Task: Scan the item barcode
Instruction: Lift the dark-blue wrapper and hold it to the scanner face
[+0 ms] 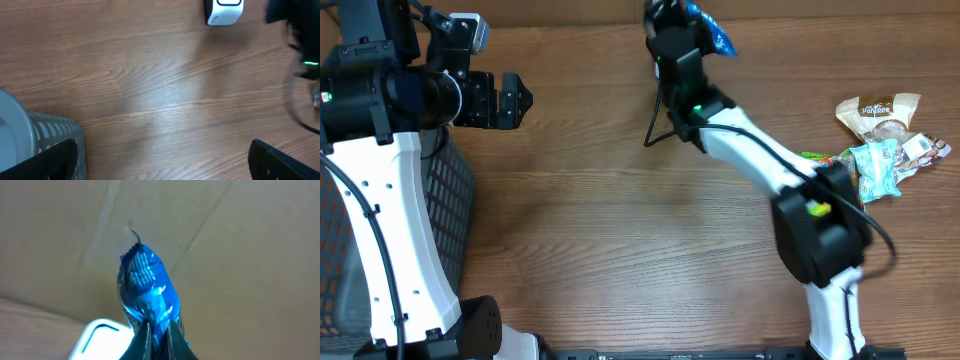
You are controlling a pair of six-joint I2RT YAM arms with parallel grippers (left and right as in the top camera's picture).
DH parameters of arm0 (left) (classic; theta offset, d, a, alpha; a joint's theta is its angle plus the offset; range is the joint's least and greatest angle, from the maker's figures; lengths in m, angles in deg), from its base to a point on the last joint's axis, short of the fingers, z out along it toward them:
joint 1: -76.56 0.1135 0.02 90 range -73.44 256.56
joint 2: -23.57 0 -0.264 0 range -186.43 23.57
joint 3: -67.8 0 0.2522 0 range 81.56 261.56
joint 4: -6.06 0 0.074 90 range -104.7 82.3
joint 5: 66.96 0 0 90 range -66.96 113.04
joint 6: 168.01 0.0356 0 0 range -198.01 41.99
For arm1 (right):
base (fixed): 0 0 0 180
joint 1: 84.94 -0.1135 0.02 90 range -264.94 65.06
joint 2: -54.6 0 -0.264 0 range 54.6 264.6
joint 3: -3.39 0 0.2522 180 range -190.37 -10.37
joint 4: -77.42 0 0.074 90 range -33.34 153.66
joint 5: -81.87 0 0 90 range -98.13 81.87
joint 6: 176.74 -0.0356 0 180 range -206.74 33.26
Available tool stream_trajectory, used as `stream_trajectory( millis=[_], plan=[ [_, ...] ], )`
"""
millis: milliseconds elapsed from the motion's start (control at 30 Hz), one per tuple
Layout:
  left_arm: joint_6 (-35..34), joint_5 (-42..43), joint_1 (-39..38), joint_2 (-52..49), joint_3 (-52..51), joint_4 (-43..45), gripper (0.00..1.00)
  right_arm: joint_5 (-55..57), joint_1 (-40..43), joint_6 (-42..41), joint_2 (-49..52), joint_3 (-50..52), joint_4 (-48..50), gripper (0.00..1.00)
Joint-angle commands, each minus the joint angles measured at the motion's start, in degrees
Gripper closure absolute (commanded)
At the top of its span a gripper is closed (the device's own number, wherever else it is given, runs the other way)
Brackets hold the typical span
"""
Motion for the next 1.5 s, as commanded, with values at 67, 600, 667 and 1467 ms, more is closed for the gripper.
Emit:
stream_trajectory(
  millis=[67,600,667,1467],
  plan=[
    [0.44,0.59,-0.09,-0.02,0.83,0.07,0.01,-0.66,2.01,32.11,8.07,-0.63,10.64,0.96],
    [0.44,0.59,-0.09,-0.02,0.83,0.07,0.0,-6.78,4.39,37.42,10.03,-0.63,11.8,0.96],
    [0.44,0.59,-0.09,-0.02,0.83,0.04,0.0,-7.78,4.39,37.42,10.03,-0.63,11.8,0.96],
    [0.44,0.59,-0.09,-0.02,0.83,0.04,0.01,-10.12,4.28,39.78,10.01,-0.63,9.6,0.96]
  ],
)
